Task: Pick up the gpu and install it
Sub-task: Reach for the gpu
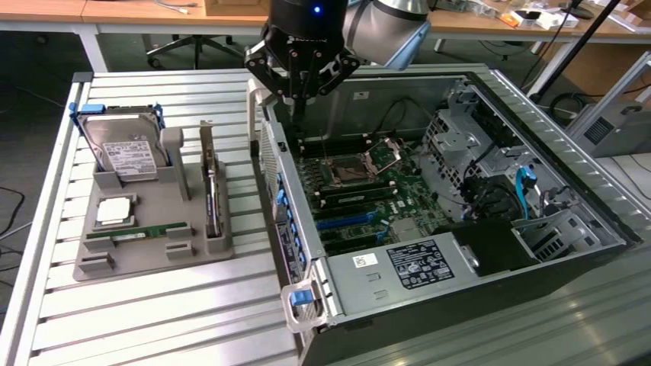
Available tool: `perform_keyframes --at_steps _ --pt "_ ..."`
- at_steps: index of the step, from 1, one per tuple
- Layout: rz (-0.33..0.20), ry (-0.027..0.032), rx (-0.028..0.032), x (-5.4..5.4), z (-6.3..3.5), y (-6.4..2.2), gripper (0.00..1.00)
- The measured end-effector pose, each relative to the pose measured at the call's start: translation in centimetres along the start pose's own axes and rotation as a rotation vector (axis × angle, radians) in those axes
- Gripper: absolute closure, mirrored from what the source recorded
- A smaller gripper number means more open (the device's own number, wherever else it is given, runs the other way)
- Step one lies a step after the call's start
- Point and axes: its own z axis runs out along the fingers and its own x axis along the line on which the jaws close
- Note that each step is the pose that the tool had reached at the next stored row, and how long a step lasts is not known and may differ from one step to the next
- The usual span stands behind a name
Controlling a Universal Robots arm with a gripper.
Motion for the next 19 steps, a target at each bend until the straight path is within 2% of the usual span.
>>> perform_keyframes --at_steps 19 --pt "0.0 0.0 0.0001 0.47 -0.01 -0.03 0.89"
